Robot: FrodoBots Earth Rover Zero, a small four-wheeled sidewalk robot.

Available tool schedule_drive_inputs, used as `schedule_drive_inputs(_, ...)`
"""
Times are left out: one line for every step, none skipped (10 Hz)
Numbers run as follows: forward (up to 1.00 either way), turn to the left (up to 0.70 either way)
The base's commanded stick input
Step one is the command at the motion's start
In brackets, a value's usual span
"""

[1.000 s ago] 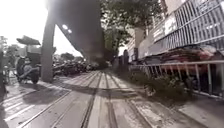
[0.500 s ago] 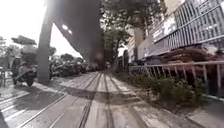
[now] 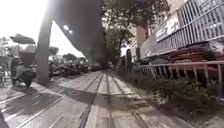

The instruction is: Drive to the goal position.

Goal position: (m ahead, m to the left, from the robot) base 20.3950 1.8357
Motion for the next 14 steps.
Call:
schedule_drive_inputs(0.45, 0.00)
schedule_drive_inputs(0.45, 0.00)
schedule_drive_inputs(0.45, 0.00)
schedule_drive_inputs(0.45, 0.00)
schedule_drive_inputs(0.45, 0.00)
schedule_drive_inputs(0.45, 0.00)
schedule_drive_inputs(0.45, 0.00)
schedule_drive_inputs(0.45, 0.00)
schedule_drive_inputs(0.45, 0.00)
schedule_drive_inputs(0.45, 0.00)
schedule_drive_inputs(0.45, 0.00)
schedule_drive_inputs(0.45, 0.00)
schedule_drive_inputs(0.45, 0.00)
schedule_drive_inputs(0.45, 0.00)
